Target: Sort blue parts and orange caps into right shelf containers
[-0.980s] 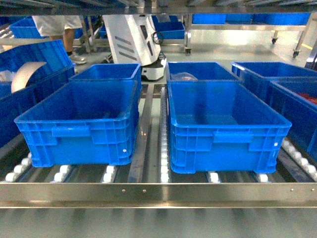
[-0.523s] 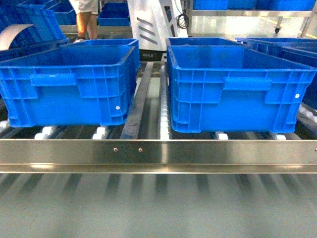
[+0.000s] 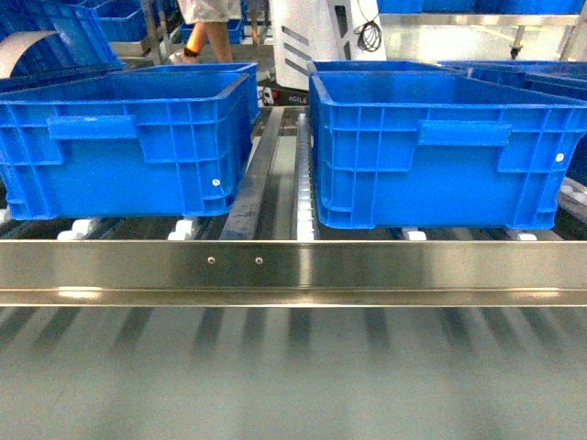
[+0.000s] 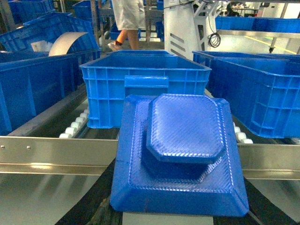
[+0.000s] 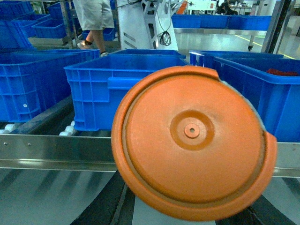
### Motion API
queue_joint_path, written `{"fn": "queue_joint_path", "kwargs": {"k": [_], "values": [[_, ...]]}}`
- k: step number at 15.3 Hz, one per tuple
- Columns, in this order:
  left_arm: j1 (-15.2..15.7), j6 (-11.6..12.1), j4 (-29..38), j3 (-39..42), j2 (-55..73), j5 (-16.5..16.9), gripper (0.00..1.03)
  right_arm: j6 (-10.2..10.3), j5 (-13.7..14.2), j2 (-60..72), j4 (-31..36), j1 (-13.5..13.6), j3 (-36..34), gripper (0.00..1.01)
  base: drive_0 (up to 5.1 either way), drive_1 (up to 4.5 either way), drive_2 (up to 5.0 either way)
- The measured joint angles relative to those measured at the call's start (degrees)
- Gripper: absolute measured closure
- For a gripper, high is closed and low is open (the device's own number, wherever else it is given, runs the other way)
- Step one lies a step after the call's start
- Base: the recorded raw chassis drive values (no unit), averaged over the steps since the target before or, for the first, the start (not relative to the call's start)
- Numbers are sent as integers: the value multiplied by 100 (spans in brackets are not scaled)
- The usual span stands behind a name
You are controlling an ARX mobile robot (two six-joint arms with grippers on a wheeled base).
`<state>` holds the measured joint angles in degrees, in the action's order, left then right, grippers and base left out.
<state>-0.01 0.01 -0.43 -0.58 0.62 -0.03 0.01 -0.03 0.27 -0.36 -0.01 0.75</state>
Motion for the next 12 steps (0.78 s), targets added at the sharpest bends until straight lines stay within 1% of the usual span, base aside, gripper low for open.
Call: {"fn": "queue_joint_path", "kwargs": {"k": [4, 12], "values": [[0, 0, 0, 0, 0, 0, 60, 0, 0, 0, 0, 0, 0, 61, 1, 24, -21], [0, 2, 2, 0, 0, 0, 60, 0, 0, 0, -2, 0, 0, 61, 5, 412, -402]]}}
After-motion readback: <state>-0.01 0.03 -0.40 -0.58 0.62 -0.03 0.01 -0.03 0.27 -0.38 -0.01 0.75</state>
